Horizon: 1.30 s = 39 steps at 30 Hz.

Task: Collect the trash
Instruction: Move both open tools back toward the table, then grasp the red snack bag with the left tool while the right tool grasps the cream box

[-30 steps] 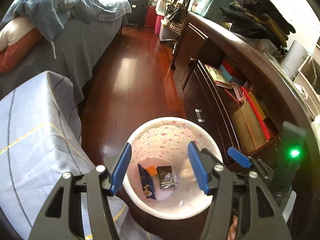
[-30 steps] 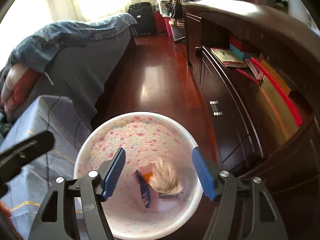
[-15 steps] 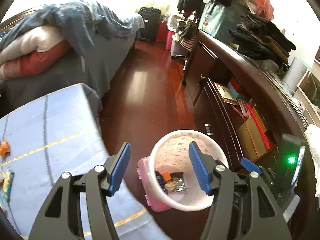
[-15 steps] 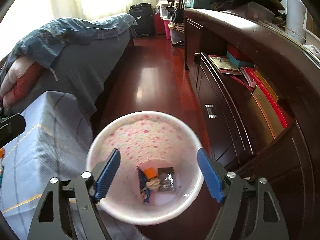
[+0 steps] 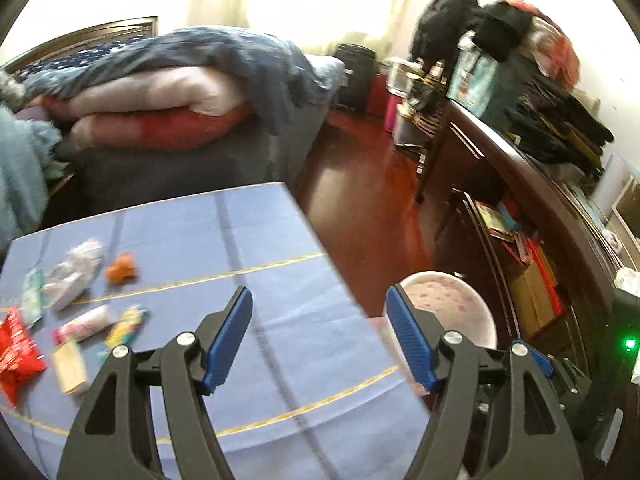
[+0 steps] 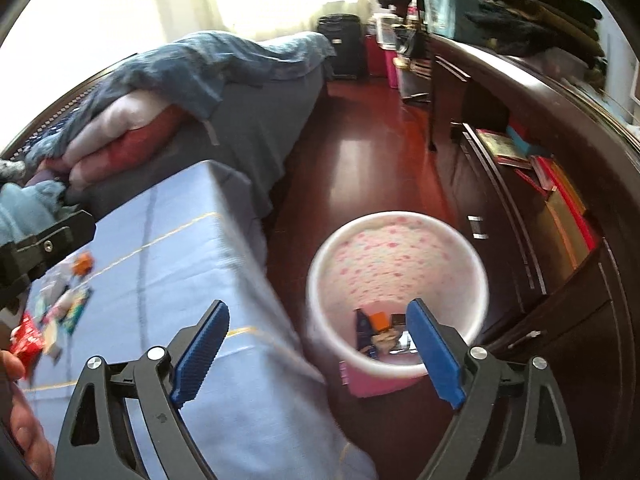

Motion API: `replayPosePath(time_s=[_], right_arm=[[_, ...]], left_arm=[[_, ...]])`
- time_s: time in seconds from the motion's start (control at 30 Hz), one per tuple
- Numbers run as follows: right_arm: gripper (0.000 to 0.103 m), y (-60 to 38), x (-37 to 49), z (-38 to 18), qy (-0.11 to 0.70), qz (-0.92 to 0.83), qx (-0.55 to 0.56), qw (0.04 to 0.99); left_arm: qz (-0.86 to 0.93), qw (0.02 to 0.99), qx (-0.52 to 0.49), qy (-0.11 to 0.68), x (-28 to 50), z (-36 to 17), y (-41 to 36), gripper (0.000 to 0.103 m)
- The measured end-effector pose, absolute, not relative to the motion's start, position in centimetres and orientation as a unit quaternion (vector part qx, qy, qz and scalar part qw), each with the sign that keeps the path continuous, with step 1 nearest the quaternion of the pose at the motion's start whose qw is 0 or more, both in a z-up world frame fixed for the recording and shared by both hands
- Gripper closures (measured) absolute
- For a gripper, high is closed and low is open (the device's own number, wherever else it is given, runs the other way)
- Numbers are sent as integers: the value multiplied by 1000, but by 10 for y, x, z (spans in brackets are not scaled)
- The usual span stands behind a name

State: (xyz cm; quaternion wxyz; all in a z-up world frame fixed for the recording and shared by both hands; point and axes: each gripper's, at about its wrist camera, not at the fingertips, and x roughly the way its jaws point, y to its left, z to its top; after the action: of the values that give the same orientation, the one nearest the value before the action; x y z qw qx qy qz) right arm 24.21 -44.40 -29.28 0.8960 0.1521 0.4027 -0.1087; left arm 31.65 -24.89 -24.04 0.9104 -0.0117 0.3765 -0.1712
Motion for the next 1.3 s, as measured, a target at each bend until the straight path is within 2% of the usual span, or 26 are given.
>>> replayPosePath(time_s=[0.5, 0.7, 0.83, 1.03, 1.3], right_arm=[[11, -283, 257, -276, 423, 34, 81, 902], [11, -221, 261, -277, 428, 86, 41, 899], [11, -189, 262, -279, 432, 109, 17, 895], [11, -160, 266, -281, 431, 124, -9, 894], [11, -141, 285, -287, 431, 125, -20, 893]], left_arm=[[-2, 929, -43, 367, 283, -240, -65, 24], [94, 921, -78, 369, 278, -254, 14, 11], [132, 904, -126, 386, 285, -275, 57, 8], [120, 888, -177, 407, 305, -302, 86, 4], [123, 881, -172, 424, 334, -323, 92, 4]])
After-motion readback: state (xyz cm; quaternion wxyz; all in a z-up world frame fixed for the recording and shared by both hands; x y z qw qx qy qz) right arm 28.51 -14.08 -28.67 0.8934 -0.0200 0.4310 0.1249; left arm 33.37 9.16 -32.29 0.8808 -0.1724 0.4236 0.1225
